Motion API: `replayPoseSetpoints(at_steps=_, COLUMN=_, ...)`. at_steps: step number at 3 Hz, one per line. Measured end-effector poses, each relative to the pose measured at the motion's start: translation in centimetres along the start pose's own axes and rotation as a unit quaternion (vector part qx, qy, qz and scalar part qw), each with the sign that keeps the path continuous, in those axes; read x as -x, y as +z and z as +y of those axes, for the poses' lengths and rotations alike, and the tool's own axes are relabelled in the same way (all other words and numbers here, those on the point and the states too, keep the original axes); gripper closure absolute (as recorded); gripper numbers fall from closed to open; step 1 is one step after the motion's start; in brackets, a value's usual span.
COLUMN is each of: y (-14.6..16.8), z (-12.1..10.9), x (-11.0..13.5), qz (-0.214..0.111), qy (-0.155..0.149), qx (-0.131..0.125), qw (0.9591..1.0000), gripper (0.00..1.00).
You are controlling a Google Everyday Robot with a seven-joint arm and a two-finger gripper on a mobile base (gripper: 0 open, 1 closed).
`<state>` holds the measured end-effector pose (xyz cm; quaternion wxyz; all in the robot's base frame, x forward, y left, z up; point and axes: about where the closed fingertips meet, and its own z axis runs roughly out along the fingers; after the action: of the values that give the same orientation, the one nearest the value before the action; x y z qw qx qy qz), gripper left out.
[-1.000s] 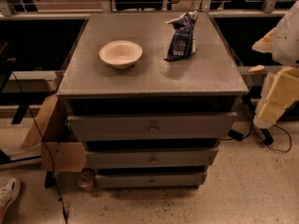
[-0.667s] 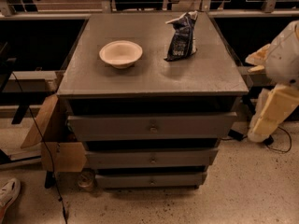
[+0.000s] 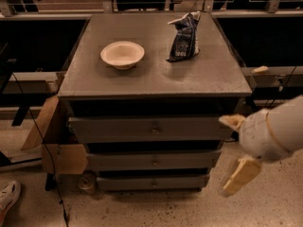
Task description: Open bottom drawer
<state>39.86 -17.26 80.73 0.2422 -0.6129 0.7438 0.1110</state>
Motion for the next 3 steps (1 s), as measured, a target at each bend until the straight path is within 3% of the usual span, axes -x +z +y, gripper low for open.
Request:
replayPoseSetpoints(at_steps=1, y=9.3, z=3.7, x=-1.8, qz=-0.040, qy=0.032, qx=0.041, qw=0.9978, gripper=0.00)
replayPoseSetpoints(at_steps=2, y=18.9, z=7.6, x=-3.9, qz=-0.032, qy=0.067, qx=0.091, qw=0.9931, gripper=0.00)
replayPoseSetpoints(at_steps=3, y=20.5, z=6.9, x=-4.0, qz=-0.033, qy=0.098, qx=0.073, qw=0.9919, gripper=0.00)
